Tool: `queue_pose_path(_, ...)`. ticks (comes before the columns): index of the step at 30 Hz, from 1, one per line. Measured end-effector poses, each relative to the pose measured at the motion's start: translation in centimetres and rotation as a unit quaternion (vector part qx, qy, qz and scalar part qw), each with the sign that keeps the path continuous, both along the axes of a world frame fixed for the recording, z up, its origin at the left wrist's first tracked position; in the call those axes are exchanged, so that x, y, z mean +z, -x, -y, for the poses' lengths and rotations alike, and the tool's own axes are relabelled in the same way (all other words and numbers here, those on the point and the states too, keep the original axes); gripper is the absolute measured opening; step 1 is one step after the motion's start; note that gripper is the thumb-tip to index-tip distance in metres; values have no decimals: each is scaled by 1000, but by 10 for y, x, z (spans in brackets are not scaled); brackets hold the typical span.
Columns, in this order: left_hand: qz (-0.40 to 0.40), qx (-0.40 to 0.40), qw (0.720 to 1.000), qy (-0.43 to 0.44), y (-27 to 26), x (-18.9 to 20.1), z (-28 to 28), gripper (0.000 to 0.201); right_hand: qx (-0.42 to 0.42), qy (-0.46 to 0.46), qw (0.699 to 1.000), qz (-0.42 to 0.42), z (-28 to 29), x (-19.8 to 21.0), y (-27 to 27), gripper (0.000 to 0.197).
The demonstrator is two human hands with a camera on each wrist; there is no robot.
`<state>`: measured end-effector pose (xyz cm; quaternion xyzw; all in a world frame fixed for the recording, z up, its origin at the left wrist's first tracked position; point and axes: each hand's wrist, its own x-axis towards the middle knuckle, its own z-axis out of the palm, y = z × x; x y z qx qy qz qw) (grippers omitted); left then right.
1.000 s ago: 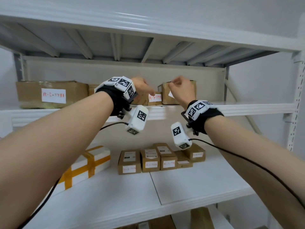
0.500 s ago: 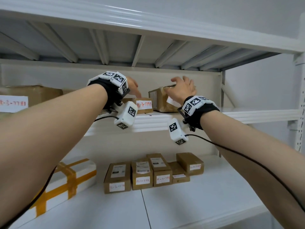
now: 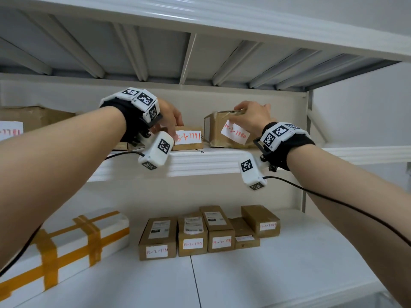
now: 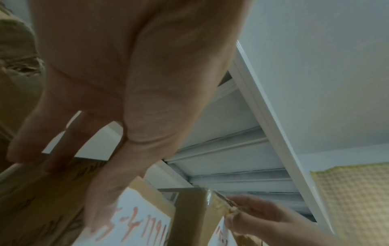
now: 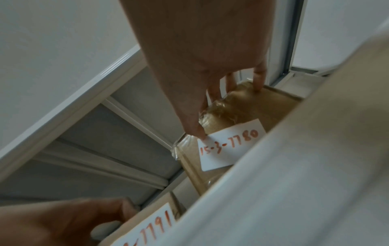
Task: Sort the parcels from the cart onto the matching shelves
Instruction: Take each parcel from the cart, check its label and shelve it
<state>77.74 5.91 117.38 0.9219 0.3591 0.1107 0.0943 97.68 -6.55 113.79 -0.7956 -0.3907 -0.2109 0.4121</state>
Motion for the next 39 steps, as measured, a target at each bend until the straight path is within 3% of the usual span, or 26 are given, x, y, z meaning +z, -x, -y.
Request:
queue_pose_path(15,50,-34,997,56,23,-6,4,45,36,-63,997,16,6,-14,-12,39)
queue_pose_path(21,68,-12,995,70,25,-9,7,49,87,-150,985,23,10,-21,-13,31)
queue_pose_path(29,78,4,996,53,15,-13,7,48,166,-240,955,-43,21,-25,-14,54)
queue_pose_path(34,131,-8,990,59,15,-10,11,63,47,-190,981,1,27,-18,-7,28)
queue_pose_path(39,149,-15,989,16,33,5,8,41,-2,-58,998,-2,13,-13,1,66)
